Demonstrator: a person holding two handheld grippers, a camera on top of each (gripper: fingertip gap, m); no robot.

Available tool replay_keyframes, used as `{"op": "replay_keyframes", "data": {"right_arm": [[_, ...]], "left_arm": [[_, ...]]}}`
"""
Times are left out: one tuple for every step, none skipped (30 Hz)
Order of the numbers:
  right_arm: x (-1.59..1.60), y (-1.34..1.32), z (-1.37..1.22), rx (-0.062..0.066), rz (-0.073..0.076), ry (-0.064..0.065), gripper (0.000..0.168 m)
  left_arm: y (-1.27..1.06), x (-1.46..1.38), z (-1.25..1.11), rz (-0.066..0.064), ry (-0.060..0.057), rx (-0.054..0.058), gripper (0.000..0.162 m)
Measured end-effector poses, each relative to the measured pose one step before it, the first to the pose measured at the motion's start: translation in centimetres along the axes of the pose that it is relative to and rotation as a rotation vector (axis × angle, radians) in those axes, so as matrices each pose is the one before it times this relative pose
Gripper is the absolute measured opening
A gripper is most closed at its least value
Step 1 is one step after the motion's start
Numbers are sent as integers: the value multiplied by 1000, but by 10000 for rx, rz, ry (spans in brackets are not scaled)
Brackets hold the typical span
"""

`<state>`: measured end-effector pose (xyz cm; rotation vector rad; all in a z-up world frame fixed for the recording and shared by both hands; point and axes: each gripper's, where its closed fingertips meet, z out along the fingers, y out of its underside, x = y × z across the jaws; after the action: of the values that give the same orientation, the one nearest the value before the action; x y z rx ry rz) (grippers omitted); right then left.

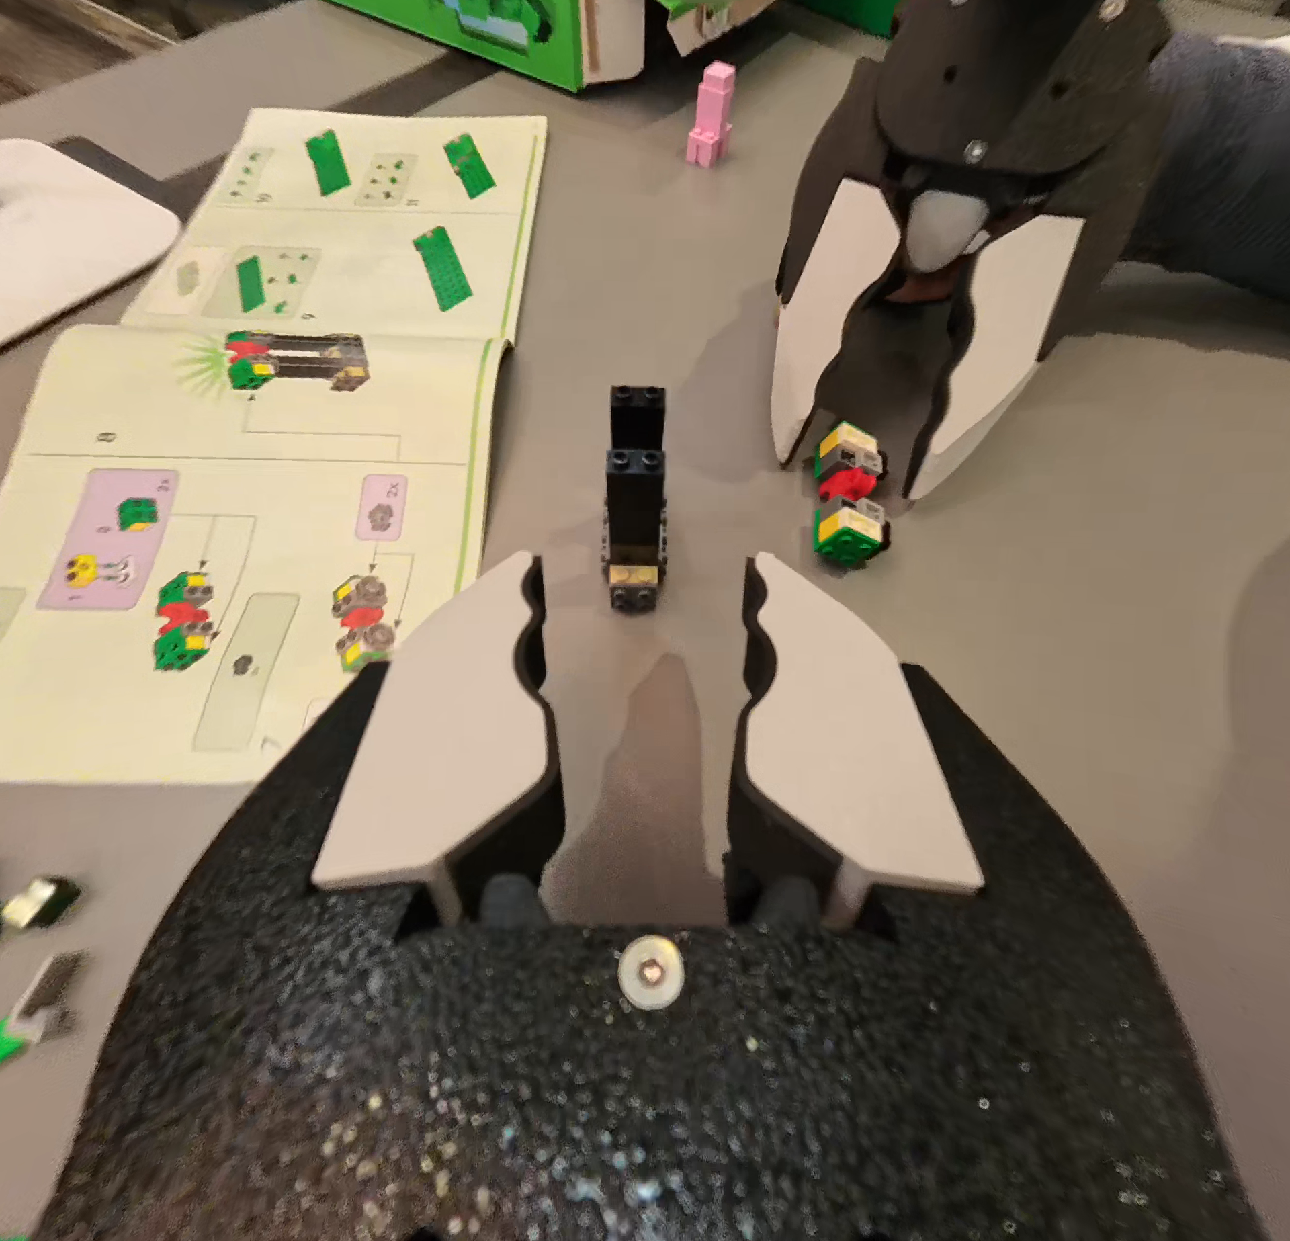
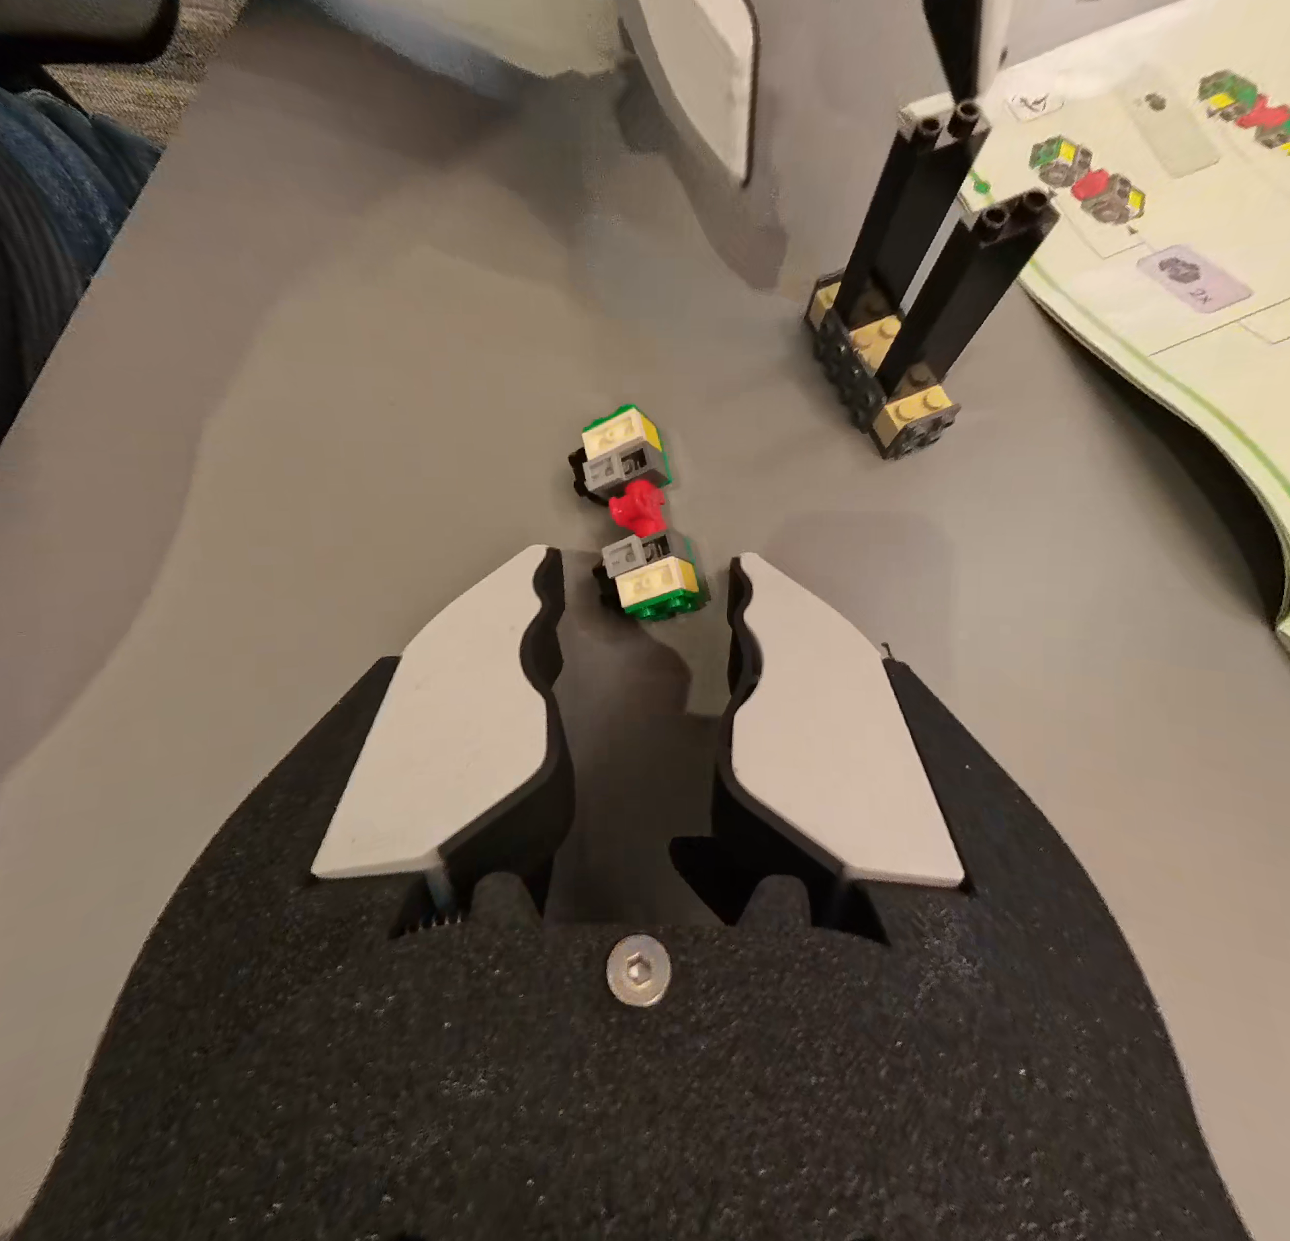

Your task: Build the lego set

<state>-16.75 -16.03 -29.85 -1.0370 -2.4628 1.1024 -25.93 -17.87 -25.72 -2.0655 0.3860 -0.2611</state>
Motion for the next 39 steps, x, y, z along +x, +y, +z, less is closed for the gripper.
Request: {"op": "replay_keyframes", "data": {"right_arm": [[35, -2, 22, -23, -59, 43, 42], [10, 15, 13, -32, -104, 37, 34], [-17, -43, 7, 6, -176, 49, 29], [57, -93, -22, 33, -214, 141, 28], [66, -90, -58, 21, -226, 173, 28], [75, -119, -80, 33, -236, 193, 28], [161, -232, -150, 93, -301, 291, 28], [143, -391, -234, 201, -382, 342, 28], [61, -515, -300, 248, -394, 306, 28], [154, -569, -340, 249, -366, 366, 27], [239, -584, -370, 236, -425, 429, 27], [217, -522, -366, 208, -495, 432, 27], [66, -289, -275, 55, -405, 265, 27], [-56, 15, -133, -147, -234, 107, 27], [-118, 141, -57, -169, -161, 33, 27], [-186, 152, -8, -119, -121, -24, 27], [-161, 97, 4, -59, -8, -44, 27], [-44, -67, -33, 70, 137, -11, 27], [73, -176, -75, 146, 330, -15, 27], [235, -203, -104, 152, 525, 10, 27], [296, -318, -140, 208, 649, -16, 27], [389, -407, -135, 218, 781, 21, 27], [436, -440, -91, 198, 866, 78, 27], [164, -401, -51, 153, 782, -83, 26], [-11, -386, -19, 150, 719, -162, 26], [-9, -415, -22, 195, 713, -138, 26], [-96, -382, 0, 206, 683, -210, 26], [-216, -336, -2, 199, 627, -293, 26], [-198, -333, -3, 207, 573, -264, 26], [-177, -281, -10, 188, 473, -238, 26], [-126, -216, -13, 152, 383, -175, 26], [-64, -179, -20, 129, 320, -129, 26], [-9, -142, -30, 115, 285, -89, 26], [-32, -108, -43, 96, 226, -103, 26], [-15, -73, -45, 78, 173, -99, 26], [45, -57, -52, 78, 159, -50, 26], [-23, -54, -56, 72, 131, -98, 26], [-53, -80, -39, 91, 137, -113, 26], [-10, -57, -32, 76, 167, -77, 26]], "left_arm": [[-91, 157, -564, -2, -140, 150, 55], [-74, 259, -473, 4, -90, 114, 55], [-82, 371, -383, -2, -31, 74, 56], [-112, 459, -283, 14, 17, 58, 57], [-140, 532, -203, 22, 53, 54, 57], [-197, 578, -116, 18, 85, 66, 57], [-252, 611, -29, -2, 99, 102, 57], [-272, 594, 45, -34, 105, 131, 57], [-264, 582, 117, -73, 117, 134, 57], [-221, 542, 186, -121, 128, 127, 57], [-166, 481, 235, -162, 123, 117, 57], [-114, 408, 284, -197, 123, 107, 56], [-46, 402, 310, -207, 177, 88, 56], [40, 390, 357, -188, 216, 55, 56], [135, 289, 373, -154, 172, 11, 56], [203, 249, 395, -90, 124, -28, 56], [196, 216, 388, -34, 70, -56, 56], [145, 181, 373, 35, 1, -65, 56], [33, 103, 312, 153, -107, -36, 58], [-101, -24, 243, 304, -250, 19, 60], [-223, -112, 170, 469, -351, 72, 62], [-295, -147, 123, 638, -404, 130, 64], [-325, -221, 83, 795, -464, 177, 64], [-283, -261, 30, 859, -476, 172, 63], [-264, -247, 34, 798, -435, 123, 63], [-271, -187, 36, 664, -347, 85, 63], [-291, -94, 55, 486, -220, 99, 62], [-312, -58, 78, 321, -131, 119, 61], [-268, -30, 73, 227, -68, 114, 58], [-181, 14, 80, 182, -2, 74, 56], [-83, 3, 87, 157, 1, 19, 54], [-48, 12, 73, 172, 13, 8, 51], [-65, 68, 18, 219, 31, 32, 43], [-138, 128, -48, 268, 52, 85, 35], [-119, -44, -52, 221, -61, 61, 31], [73, -172, 8, 134, -127, -57, 29], [183, -107, 60, 67, -68, -121, 29], [129, -37, 51, 29, -17, -66, 29], [7, 8, 20, 32, -5, 10, 29]]}}
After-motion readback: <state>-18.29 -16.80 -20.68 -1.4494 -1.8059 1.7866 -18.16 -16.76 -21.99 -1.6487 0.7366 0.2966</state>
